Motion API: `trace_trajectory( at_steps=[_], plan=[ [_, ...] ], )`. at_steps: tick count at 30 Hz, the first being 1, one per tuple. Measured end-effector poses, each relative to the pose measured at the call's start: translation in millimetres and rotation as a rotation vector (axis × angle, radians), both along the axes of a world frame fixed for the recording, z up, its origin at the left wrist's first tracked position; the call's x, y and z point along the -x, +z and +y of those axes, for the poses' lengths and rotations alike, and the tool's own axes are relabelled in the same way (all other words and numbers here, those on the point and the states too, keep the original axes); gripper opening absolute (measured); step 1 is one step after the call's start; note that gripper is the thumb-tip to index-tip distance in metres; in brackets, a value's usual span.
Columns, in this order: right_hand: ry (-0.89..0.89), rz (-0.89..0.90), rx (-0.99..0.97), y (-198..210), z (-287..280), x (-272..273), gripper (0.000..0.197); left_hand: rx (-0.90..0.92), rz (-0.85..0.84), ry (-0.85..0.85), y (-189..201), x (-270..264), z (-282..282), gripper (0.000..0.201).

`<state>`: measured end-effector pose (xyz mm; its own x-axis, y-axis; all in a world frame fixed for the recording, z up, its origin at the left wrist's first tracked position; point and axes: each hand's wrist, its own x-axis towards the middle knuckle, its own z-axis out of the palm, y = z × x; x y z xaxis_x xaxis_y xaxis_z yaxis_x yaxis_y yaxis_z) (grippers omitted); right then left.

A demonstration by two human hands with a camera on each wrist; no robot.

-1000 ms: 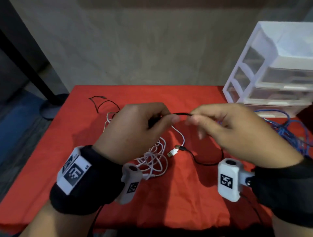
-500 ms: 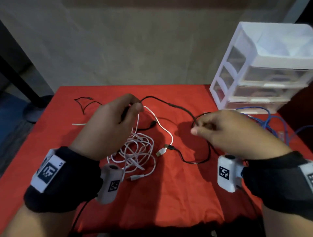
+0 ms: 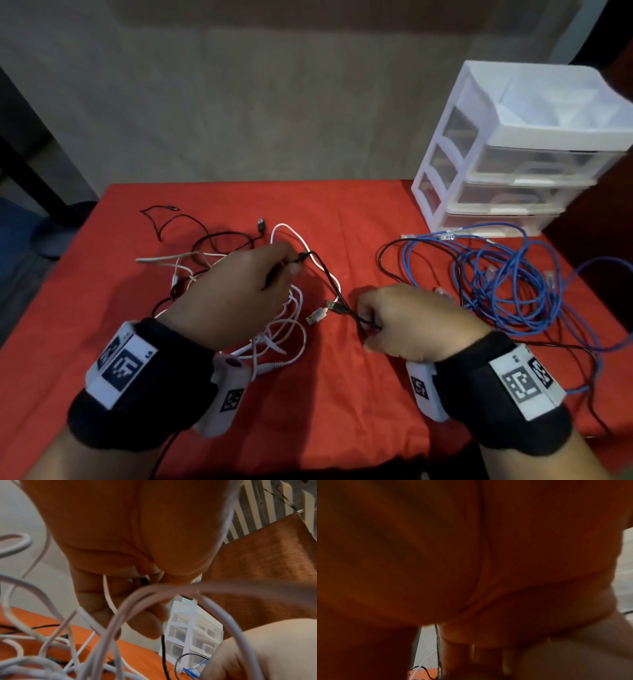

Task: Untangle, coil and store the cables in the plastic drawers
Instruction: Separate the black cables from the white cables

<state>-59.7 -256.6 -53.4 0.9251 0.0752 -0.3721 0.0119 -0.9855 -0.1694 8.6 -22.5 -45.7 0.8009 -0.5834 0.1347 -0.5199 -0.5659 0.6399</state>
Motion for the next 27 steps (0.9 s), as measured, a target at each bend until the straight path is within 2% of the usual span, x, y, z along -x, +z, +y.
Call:
trace_trajectory(
  at_steps=[3,5,9,13,16,17,22,25,27],
  plan=[
    [0.034,-0.082,-0.024,-5.6,-2.7,-1.3,0.016,0.002,-0.006,0.0,-0.9,-1.0,0.9,0.025],
    [0.029,-0.214,-0.114,-4.7,-7.0,-6.6,0.015,0.012,-0.013,0.008,-2.5,-1.0,-0.1,0.021],
    [-0.076,-0.479,-0.579,13.9,1.7,-19.4,0.004,0.075,-0.015,0.025,-7.2,-0.9,-12.1,0.018],
    [-0.232,-0.544,-1.12,55.4,32.8,-18.2,0.011,0.305,0.035,-0.106,-2.3,13.9,-37.2,0.017],
    [-0.247,-0.606,-1.331,95.3,49.3,-10.6,0.015,0.459,0.145,-0.084,8.0,30.2,-47.2,0.013],
    [-0.239,-0.636,-1.374,107.3,50.5,-8.5,0.015,0.491,0.176,-0.05,12.0,32.9,-46.8,0.009],
    [-0.134,-0.713,-1.385,143.1,36.8,3.2,0.009,0.58,0.15,0.018,36.2,31.0,-43.0,0.02],
    [-0.096,-0.717,-1.353,154.1,24.0,9.4,0.016,0.653,0.143,0.105,61.8,25.4,-38.1,0.022],
    [-0.09,-0.719,-1.336,161.6,15.6,9.6,0.019,0.676,0.108,0.117,79.3,26.1,-35.4,0.017]
  ],
)
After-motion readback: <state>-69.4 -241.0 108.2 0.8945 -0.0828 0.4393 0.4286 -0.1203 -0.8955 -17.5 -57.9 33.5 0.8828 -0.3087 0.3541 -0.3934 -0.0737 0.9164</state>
